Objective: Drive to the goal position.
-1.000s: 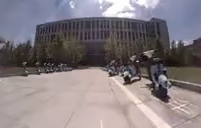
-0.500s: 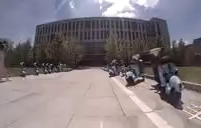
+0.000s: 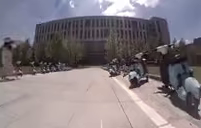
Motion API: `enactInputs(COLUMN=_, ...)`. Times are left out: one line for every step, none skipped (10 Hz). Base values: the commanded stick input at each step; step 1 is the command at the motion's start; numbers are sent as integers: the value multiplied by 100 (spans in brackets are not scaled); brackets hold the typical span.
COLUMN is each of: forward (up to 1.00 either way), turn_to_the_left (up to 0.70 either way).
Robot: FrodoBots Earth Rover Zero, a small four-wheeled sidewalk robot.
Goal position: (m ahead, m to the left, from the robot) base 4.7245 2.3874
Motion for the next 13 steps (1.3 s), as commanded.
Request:
enactInputs(forward=70, turn_to_the_left=0)
enactInputs(forward=70, turn_to_the_left=0)
enactInputs(forward=70, turn_to_the_left=0)
enactInputs(forward=70, turn_to_the_left=0)
enactInputs(forward=70, turn_to_the_left=0)
enactInputs(forward=70, turn_to_the_left=0)
enactInputs(forward=70, turn_to_the_left=0)
enactInputs(forward=70, turn_to_the_left=0)
enactInputs(forward=70, turn_to_the_left=0)
enactInputs(forward=70, turn_to_the_left=0)
enactInputs(forward=70, turn_to_the_left=0)
enactInputs(forward=70, turn_to_the_left=0)
enactInputs(forward=70, turn_to_the_left=0)
